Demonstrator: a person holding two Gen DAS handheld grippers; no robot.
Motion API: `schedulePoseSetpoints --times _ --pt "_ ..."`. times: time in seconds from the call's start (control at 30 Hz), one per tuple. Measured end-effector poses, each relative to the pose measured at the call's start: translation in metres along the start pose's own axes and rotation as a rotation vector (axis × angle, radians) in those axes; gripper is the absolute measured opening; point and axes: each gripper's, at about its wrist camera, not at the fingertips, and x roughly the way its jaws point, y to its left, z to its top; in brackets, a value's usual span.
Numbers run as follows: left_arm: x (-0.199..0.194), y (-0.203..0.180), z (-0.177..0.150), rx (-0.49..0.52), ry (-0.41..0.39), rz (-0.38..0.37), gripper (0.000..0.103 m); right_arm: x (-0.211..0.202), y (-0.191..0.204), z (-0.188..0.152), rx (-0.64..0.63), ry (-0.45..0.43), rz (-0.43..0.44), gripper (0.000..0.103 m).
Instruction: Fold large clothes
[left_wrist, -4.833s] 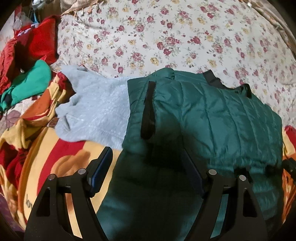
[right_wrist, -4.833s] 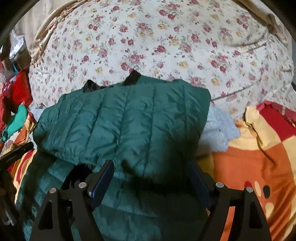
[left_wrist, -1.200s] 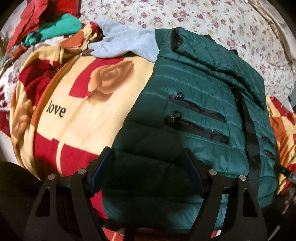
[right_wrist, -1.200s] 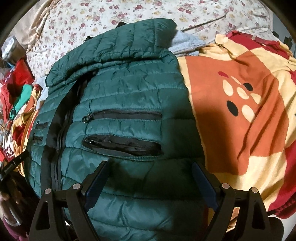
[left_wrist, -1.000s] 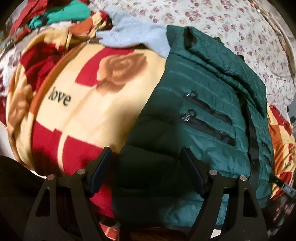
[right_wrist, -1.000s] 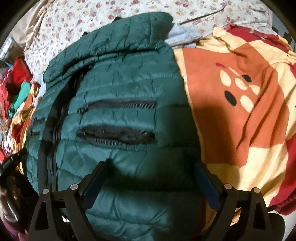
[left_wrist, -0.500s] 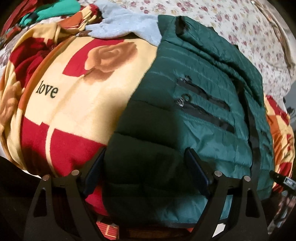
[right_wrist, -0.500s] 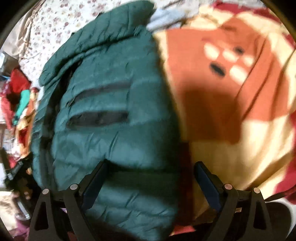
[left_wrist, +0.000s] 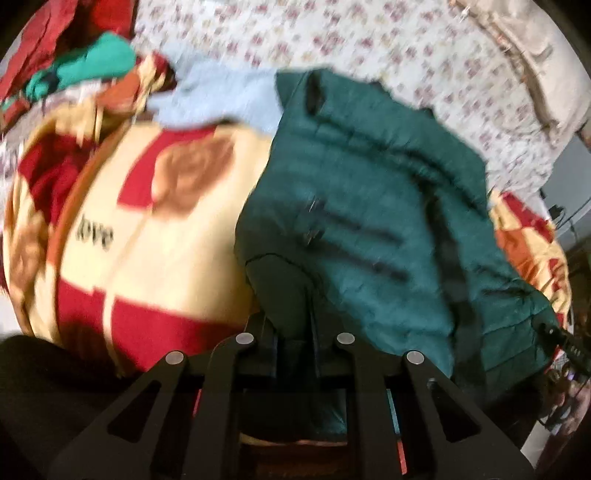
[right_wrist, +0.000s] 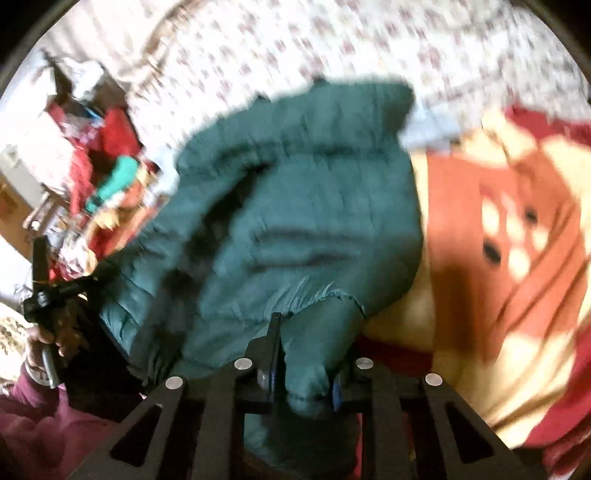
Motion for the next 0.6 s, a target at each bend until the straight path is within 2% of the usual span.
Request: schedulePoseSetpoints --times 0.17,0.4,0.6 --pt "-0.020 -0.012 0.036 0.003 -0.096 -0.030 0.011 -0.010 0.002 0.046 0.010 -0.110 0.022 0.019" --pt "-0.020 -0.022 0.104 -0.060 -0.196 -0.050 0.012 0.004 -0.010 0.111 0.064 -0.203 -0.017 0.019" --pt "0.007 -0.036 0.167 -0.070 -0.233 0.007 0.012 0.030 -0.028 0.178 0.118 -0.244 -0.055 0.019"
